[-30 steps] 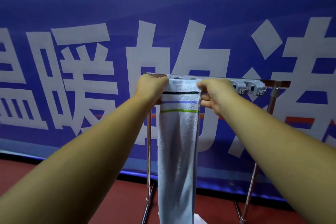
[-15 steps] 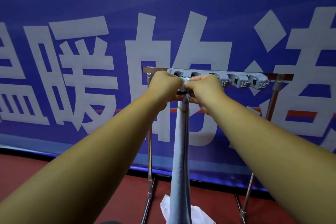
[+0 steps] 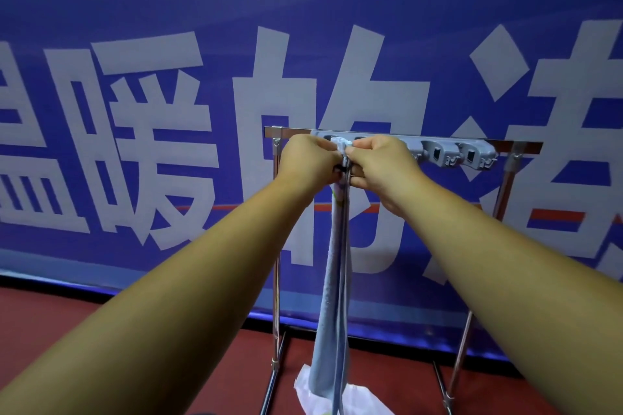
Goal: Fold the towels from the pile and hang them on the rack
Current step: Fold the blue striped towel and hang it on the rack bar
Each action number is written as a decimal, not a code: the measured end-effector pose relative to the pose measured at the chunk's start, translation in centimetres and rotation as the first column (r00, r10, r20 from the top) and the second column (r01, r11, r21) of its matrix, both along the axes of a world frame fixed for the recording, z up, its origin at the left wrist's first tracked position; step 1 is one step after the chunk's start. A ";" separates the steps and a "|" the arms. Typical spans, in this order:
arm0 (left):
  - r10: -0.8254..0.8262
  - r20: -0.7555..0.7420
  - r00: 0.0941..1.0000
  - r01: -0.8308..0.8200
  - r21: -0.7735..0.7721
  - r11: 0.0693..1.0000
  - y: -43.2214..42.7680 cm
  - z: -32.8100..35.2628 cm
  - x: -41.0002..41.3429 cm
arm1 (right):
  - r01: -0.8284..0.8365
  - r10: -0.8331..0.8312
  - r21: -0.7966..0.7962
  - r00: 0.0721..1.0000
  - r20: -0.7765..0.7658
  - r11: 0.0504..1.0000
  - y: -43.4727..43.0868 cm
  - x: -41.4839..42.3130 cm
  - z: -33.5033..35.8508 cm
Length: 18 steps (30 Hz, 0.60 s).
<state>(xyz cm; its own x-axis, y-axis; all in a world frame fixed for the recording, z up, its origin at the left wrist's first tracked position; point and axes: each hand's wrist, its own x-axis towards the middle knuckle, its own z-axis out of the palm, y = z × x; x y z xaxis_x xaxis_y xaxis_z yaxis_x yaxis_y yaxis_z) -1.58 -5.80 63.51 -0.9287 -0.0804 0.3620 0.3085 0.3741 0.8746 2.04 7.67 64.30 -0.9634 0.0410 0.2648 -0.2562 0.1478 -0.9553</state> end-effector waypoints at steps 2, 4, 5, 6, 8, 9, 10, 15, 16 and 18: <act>0.011 -0.009 1.000 -0.011 0.007 1.000 -0.2 -0.4 -0.3 | -0.040 0.040 -0.009 0.999 0.012 0.999 0.3 -0.2 -0.1; 0.001 -0.024 1.000 0.000 0.038 0.999 -0.4 -0.5 -0.3 | -0.077 0.077 0.010 0.997 0.024 0.997 0.6 -0.4 -0.2; 0.002 -0.026 1.000 0.000 0.048 0.999 -0.5 -0.5 -0.3 | -0.091 0.090 0.021 0.996 0.025 0.996 0.6 -0.3 -0.1; 0.002 -0.030 1.000 0.000 0.075 0.997 -0.5 -0.4 -0.1 | -0.102 0.101 0.023 0.995 0.021 0.995 0.6 -0.3 -0.2; -0.023 0.001 1.000 0.022 0.126 0.992 -0.8 -0.4 -0.5 | -0.120 0.120 -0.018 0.993 0.009 0.993 0.8 -0.2 -0.2; -0.046 0.018 0.999 0.043 0.149 0.988 -1.0 -0.5 -0.6 | -0.122 0.123 -0.057 0.992 0.006 0.991 0.9 -0.2 -0.1; -0.062 0.036 0.997 0.056 0.146 0.988 -1.1 -0.5 -0.6 | -0.121 0.123 -0.100 0.992 0.006 0.988 1.0 -0.2 0.0; -0.127 0.008 0.992 0.127 0.022 0.992 -2.1 0.0 0.1 | -0.085 0.094 -0.225 0.995 0.028 0.971 1.2 -0.4 0.5; -0.184 0.018 0.983 0.183 0.039 0.982 -2.4 0.0 0.3 | -0.081 0.089 -0.236 0.996 0.024 0.968 1.2 -0.5 0.6; -0.296 0.082 0.952 0.287 0.104 0.952 -3.0 -0.3 0.5 | -0.087 0.094 -0.276 0.995 0.013 0.957 1.4 -0.7 0.9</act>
